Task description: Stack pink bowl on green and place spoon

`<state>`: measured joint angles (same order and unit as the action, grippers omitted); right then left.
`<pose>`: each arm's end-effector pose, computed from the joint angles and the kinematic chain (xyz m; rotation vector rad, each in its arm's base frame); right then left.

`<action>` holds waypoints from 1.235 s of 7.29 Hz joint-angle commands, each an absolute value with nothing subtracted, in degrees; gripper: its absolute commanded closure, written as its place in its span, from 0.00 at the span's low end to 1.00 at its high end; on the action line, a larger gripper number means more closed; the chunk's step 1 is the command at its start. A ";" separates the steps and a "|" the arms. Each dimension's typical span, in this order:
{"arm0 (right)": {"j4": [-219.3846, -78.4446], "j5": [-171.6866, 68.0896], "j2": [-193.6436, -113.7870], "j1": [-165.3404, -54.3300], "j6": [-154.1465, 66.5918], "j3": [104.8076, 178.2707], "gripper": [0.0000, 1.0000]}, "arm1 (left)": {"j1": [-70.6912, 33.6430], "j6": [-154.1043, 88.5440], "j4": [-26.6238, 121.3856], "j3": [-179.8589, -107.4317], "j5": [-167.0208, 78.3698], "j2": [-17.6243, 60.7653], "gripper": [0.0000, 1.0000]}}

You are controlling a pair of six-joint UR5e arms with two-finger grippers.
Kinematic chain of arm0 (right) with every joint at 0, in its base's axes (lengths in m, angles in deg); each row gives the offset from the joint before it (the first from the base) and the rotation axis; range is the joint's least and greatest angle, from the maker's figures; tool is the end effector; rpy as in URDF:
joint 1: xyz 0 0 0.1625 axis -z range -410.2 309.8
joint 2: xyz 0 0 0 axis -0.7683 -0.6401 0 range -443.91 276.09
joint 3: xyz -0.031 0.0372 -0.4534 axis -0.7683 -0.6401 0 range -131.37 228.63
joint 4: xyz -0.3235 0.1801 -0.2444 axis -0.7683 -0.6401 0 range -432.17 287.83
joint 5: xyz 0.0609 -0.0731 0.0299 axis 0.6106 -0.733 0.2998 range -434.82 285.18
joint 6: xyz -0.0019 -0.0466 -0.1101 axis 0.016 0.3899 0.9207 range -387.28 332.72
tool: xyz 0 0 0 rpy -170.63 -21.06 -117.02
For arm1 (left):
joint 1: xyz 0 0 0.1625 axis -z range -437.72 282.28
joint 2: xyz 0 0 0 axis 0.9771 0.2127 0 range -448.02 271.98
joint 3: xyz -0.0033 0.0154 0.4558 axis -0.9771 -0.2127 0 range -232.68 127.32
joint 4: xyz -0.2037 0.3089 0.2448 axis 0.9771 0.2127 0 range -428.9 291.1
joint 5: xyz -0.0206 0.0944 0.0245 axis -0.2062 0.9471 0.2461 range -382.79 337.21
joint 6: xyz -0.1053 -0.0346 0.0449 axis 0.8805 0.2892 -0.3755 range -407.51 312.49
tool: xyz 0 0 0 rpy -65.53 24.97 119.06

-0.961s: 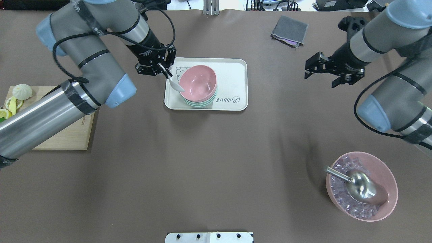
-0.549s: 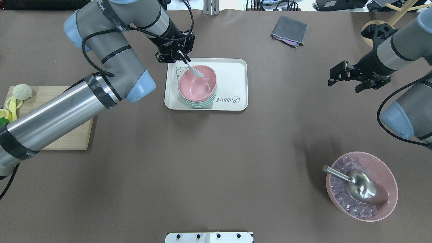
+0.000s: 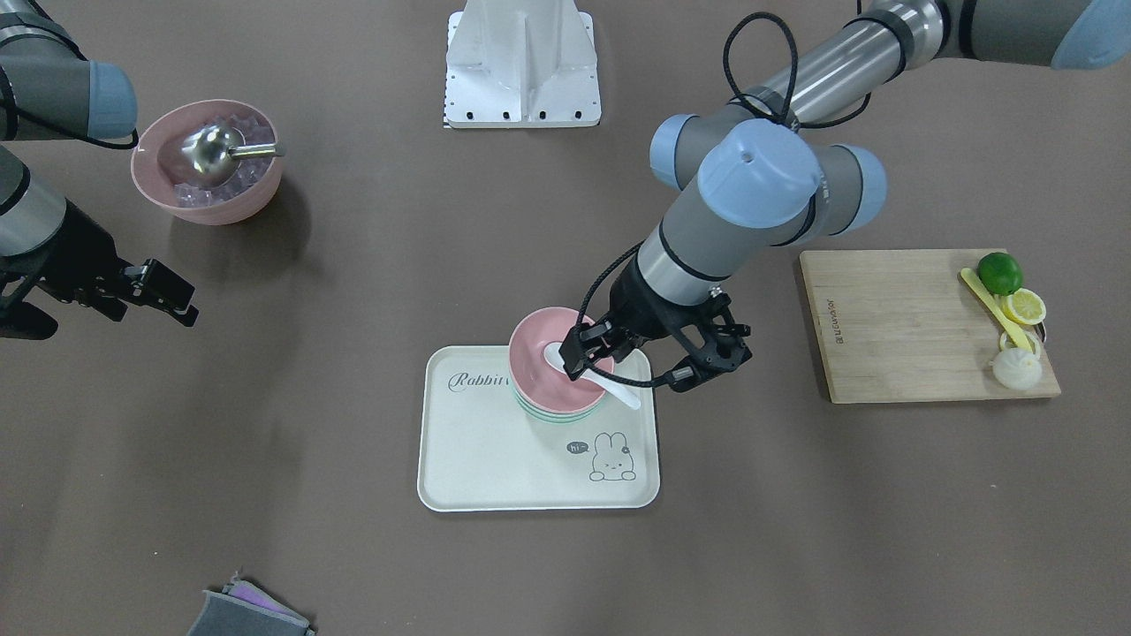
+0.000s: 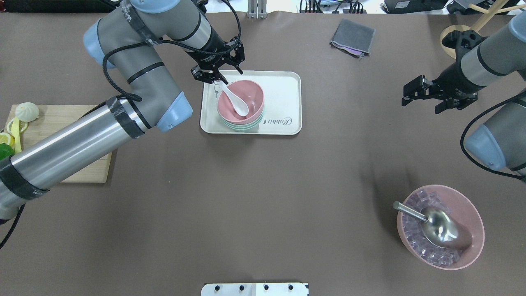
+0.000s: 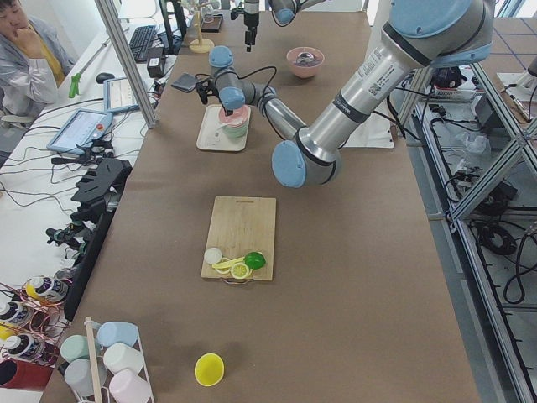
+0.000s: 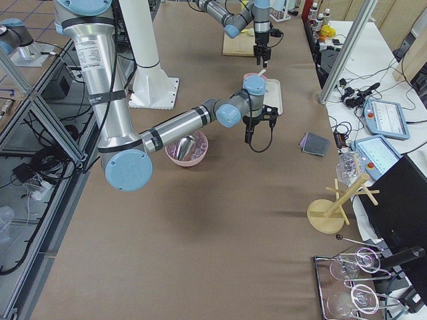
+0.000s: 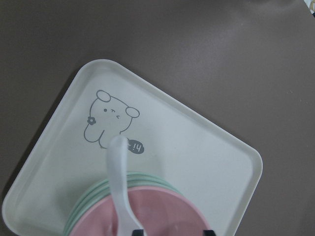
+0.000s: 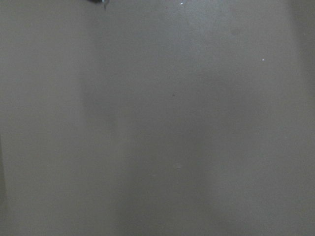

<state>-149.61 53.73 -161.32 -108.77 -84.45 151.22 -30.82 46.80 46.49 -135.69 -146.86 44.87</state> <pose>-0.2724 -0.5583 0.4404 0.0005 -0.9057 0.1969 0.4899 -0.6207 0.2086 -0.1237 1.1678 -0.4725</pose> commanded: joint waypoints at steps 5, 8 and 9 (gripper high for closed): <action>-149.78 54.20 -169.69 -121.80 -54.06 146.48 0.00 | -19.30 4.82 45.97 -157.43 -147.07 5.65 0.02; -149.43 56.21 -169.60 -130.60 -35.77 136.21 0.00 | -7.88 -22.41 46.50 -151.68 -152.29 -3.55 0.02; -149.08 61.97 -169.60 -132.89 -31.54 132.34 0.00 | -2.45 -28.03 46.41 -147.20 -159.65 -3.21 0.02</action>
